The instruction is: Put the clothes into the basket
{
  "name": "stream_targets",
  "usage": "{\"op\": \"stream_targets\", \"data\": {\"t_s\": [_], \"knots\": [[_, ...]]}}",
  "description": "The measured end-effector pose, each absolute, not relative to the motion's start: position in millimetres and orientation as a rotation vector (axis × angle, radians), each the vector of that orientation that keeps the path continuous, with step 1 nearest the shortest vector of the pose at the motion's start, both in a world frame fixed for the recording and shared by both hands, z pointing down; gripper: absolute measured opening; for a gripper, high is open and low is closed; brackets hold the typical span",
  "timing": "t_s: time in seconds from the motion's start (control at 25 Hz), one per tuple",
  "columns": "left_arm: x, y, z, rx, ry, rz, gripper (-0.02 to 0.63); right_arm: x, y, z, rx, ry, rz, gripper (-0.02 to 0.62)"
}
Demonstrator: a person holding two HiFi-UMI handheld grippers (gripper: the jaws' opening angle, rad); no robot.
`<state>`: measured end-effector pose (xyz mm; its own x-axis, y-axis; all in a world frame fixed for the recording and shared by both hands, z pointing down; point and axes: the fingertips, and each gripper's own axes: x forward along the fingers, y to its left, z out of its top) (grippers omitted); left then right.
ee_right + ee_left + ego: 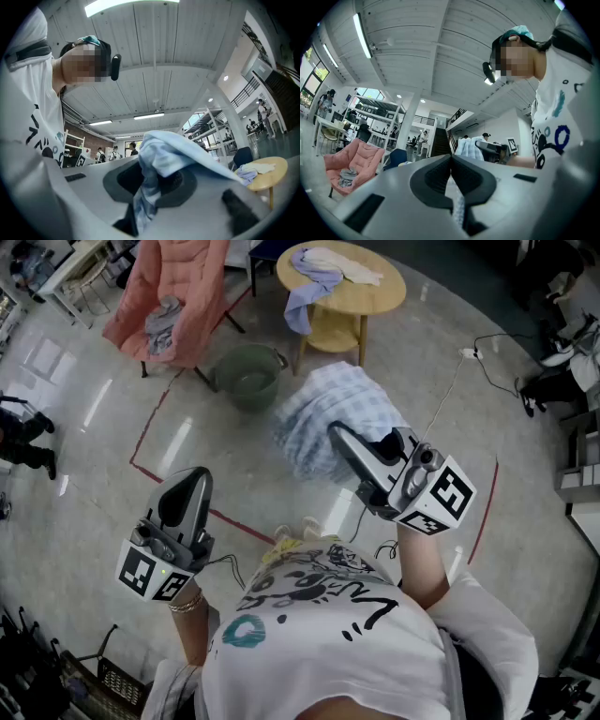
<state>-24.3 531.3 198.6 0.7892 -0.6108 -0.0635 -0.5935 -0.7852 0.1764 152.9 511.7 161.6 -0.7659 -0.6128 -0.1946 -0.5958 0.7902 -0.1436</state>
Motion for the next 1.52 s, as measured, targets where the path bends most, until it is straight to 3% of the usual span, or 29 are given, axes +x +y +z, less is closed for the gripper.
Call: {"op": "stream_targets", "data": {"t_s": [1.52], "knots": [[7.6,524.6,218.6,2.745,-1.186,-0.104,0.015,223.6,489.4,184.6,-0.868,2.727,-0.201,0.074]]}}
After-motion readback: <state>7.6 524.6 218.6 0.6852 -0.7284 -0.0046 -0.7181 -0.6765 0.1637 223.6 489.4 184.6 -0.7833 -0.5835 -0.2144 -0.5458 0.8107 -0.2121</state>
